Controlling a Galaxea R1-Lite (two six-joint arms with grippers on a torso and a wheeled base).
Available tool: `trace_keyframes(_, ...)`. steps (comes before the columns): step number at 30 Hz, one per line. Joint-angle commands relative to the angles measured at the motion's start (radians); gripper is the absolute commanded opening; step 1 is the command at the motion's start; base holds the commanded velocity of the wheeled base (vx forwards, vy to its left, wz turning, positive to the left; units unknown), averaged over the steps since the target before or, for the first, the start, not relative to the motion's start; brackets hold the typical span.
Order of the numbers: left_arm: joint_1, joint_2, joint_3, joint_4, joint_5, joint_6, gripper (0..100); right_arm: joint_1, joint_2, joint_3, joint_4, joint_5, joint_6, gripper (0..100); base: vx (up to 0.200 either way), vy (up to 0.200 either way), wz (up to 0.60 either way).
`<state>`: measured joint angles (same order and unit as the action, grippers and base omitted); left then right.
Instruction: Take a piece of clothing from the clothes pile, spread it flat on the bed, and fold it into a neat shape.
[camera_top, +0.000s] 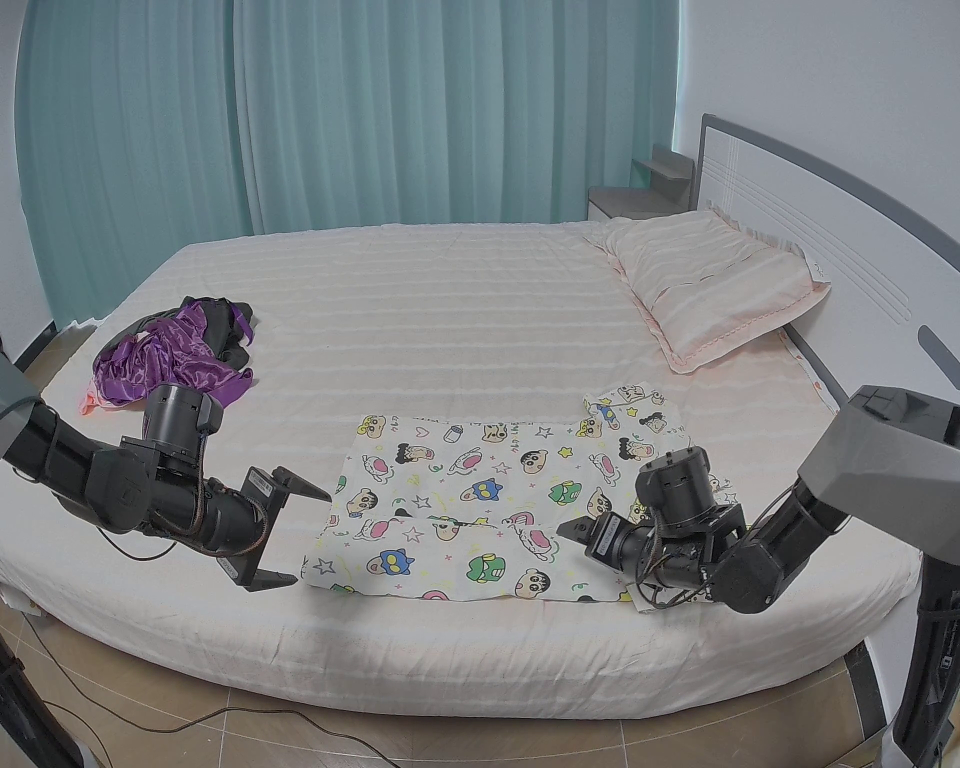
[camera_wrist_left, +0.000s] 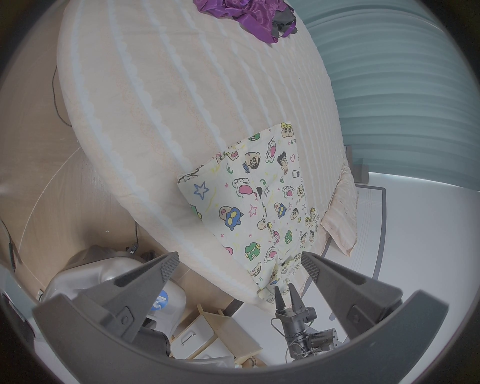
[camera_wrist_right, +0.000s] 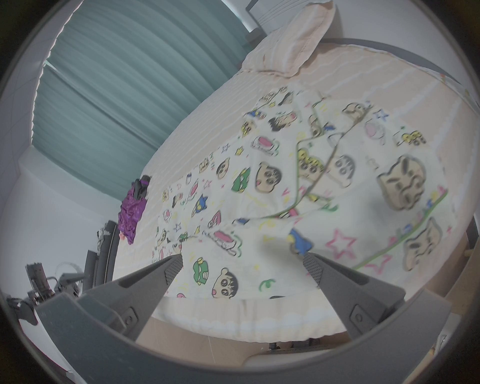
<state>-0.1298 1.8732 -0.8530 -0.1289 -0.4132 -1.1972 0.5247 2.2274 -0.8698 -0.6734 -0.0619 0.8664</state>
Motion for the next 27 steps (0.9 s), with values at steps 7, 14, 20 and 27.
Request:
trace_keyframes(7, -0.001, 0.012, -0.003, 0.000, 0.001, 0.001, 100, 0.018, 0.121, -0.109, 0.026, -0.004, -0.001, 100, 0.000, 0.000, 0.00)
trace_keyframes(14, -0.001, 0.018, -0.003, 0.000, 0.001, 0.001, 100, -0.020, 0.169, -0.236, 0.063, -0.004, -0.013, 100, 0.000, 0.000, 0.00)
trace_keyframes(20, -0.001, 0.027, -0.005, 0.000, 0.001, 0.001, 100, -0.032, 0.195, -0.296, 0.077, -0.003, -0.015, 100, 0.000, 0.000, 0.00)
trace_keyframes(27, -0.001, 0.032, -0.006, 0.000, 0.001, 0.001, 100, -0.028, 0.176, -0.285, 0.080, -0.003, -0.020, 100, 0.000, 0.000, 0.00)
